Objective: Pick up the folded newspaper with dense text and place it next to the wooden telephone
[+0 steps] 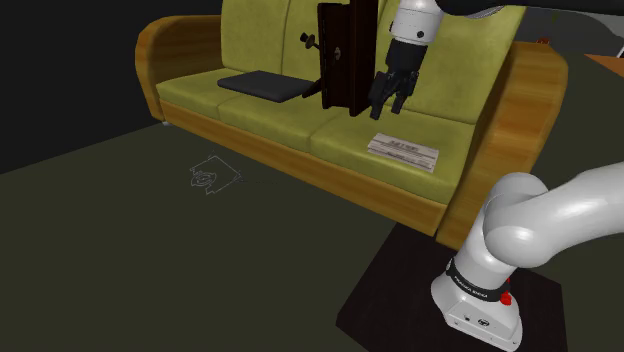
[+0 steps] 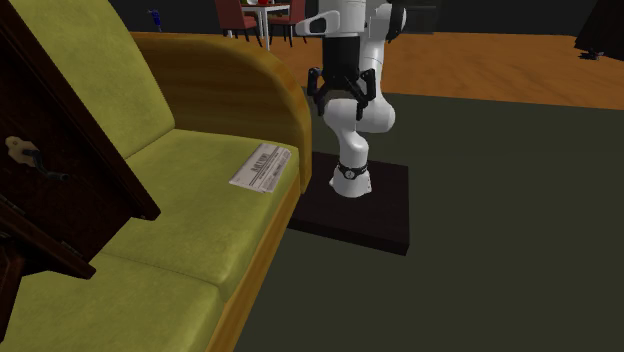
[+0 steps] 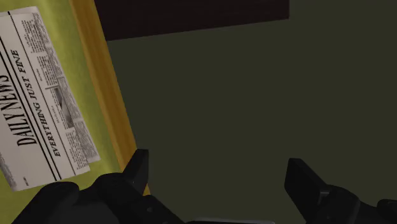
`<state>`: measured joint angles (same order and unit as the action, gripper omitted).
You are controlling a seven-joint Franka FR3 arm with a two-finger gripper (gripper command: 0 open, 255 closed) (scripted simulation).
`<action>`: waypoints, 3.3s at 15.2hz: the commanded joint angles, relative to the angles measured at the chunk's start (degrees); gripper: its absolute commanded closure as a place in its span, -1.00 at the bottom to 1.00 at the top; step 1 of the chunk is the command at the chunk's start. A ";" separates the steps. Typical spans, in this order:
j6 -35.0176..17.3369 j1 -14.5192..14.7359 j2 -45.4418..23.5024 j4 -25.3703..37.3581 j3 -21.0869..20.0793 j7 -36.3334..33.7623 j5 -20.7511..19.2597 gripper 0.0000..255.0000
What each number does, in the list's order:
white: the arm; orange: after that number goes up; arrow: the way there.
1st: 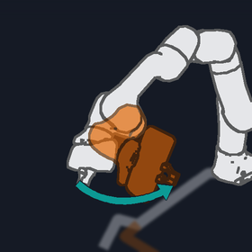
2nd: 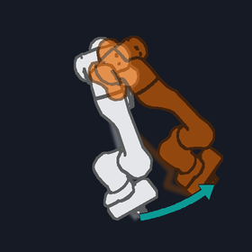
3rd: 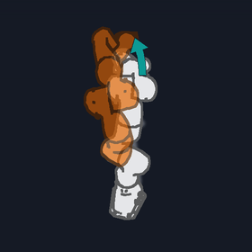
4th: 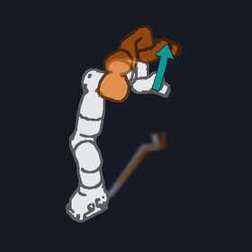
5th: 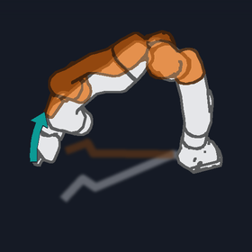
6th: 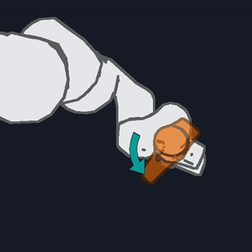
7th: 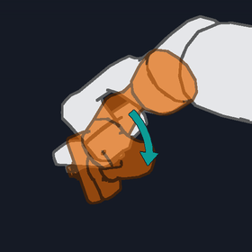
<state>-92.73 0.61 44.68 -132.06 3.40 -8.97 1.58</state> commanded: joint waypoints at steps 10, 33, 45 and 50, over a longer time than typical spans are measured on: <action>-12.03 -5.10 -10.19 -11.64 -22.18 -14.19 -26.91 -1.00; -7.23 -20.84 -36.49 -17.31 -37.00 -42.89 -71.87 -1.00; -7.23 -20.84 -36.49 -17.31 -37.00 -42.89 -71.87 1.00; -7.89 -20.42 -32.14 -17.24 -36.35 -38.56 -70.10 1.00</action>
<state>-100.50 -19.91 11.65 -149.33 -33.10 -48.46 -68.89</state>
